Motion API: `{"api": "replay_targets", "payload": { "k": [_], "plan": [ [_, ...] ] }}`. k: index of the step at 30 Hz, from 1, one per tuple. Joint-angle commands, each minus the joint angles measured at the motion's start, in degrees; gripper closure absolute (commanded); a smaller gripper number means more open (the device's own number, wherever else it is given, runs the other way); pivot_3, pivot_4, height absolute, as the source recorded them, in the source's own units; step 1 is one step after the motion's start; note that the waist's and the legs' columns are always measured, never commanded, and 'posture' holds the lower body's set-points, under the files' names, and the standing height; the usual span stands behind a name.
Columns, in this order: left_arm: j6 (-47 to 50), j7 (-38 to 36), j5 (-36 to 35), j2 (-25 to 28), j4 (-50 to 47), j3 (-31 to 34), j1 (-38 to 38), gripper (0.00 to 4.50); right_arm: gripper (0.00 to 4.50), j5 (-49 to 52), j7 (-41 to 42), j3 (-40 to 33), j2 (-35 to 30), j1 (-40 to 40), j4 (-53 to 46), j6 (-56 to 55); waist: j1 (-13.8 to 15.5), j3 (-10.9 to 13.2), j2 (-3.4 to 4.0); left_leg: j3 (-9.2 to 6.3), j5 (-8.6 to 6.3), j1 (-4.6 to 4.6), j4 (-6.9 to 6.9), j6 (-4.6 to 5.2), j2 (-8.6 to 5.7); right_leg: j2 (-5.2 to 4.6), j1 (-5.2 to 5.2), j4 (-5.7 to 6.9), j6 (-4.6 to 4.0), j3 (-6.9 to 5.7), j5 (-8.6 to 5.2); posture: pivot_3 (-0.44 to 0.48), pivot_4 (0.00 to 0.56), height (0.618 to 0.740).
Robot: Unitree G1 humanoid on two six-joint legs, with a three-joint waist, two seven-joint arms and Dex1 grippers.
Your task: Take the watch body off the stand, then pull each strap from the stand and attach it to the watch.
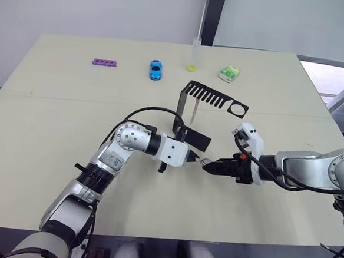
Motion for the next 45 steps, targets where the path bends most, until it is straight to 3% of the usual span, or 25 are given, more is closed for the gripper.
{"api": "replay_targets", "payload": {
  "k": [1, 45],
  "plan": [
    [-1.07, 1.58, -1.37, -2.96, -2.2, -0.49, -2.36, 4.5, 2.95, 1.78, -0.08, 0.91, 2.12, -1.56, -2.15, -0.53, 0.0, 0.0, 0.0, 0.0, 0.0, 0.0, 0.0, 0.0, 0.0, 0.0, 0.0, 0.0, 0.0, 0.0, 0.0, 0.0, 0.15, 0.74],
    [-2.57, 1.41, -0.41, -2.46, -0.61, -1.38, -2.42, 4.5, 2.95, 2.41, -0.93, -1.6, -2.4, -2.13, -2.42, -1.06, -0.01, 0.0, 0.0, -0.01, 0.0, -0.04, 0.0, 0.0, 0.0, -0.02, -0.02, -0.01, 0.0, -0.02, 0.0, 0.0, 0.15, 0.74]
  ]
}}
